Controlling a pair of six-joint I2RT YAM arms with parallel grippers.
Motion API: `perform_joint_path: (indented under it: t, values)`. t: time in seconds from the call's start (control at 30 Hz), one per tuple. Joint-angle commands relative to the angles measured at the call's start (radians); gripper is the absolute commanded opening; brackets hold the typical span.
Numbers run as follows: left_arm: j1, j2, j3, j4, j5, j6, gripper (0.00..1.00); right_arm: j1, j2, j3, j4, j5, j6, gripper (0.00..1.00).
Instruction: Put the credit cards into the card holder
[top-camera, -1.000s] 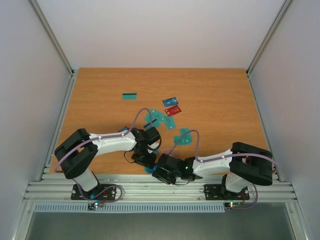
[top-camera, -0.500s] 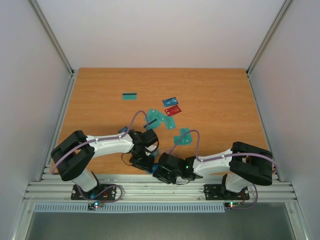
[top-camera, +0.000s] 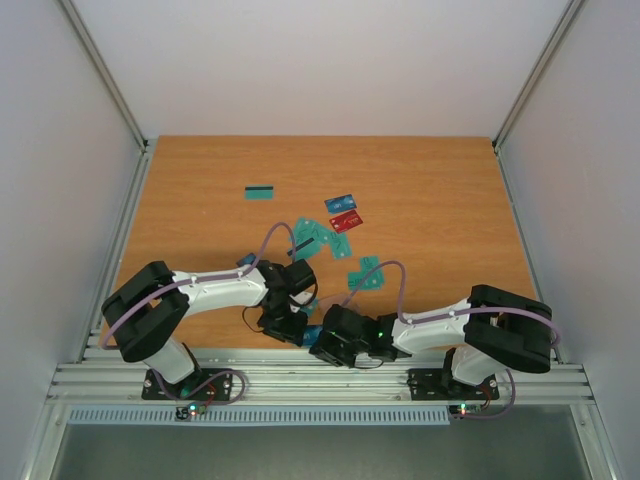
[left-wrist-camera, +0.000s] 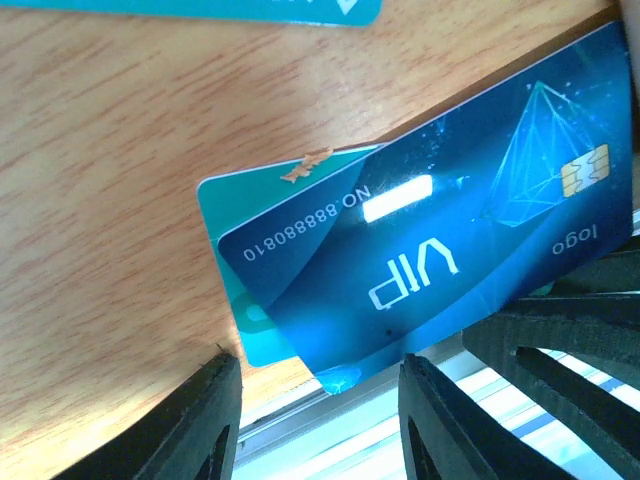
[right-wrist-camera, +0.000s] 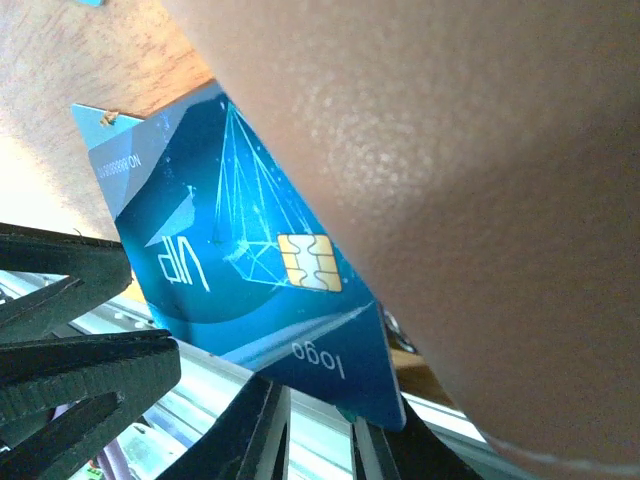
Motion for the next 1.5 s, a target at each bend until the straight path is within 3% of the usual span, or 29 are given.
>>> perform_joint_path:
  t: [0.0,0.3,0.67,1.13,1.47]
  values:
    - [-0.005,-0.004,-0.002,-0.035,-0.027,-0.004,0.45,-0.029,-0.003,-0.015,-0.019,0.037,-0.021,0.17]
    - [-0.005,-0.043,0.002,-0.037,-0.037,-0.028,0.45,-0.036,0.004,0.014,-0.028,-0.001,-0.049,0.10]
    - [0.000,-0.227,0.066,-0.161,-0.218,-0.090,0.45,-0.034,-0.034,0.082,-0.101,-0.024,-0.078,0.05]
    - [0.056,-0.467,0.075,-0.236,-0.346,-0.177,0.45,-0.068,-0.053,0.304,-0.387,-0.045,-0.206,0.01]
    - [0.129,-0.615,0.075,-0.264,-0.382,-0.179,0.49,-0.134,-0.062,0.513,-0.609,-0.076,-0.407,0.01]
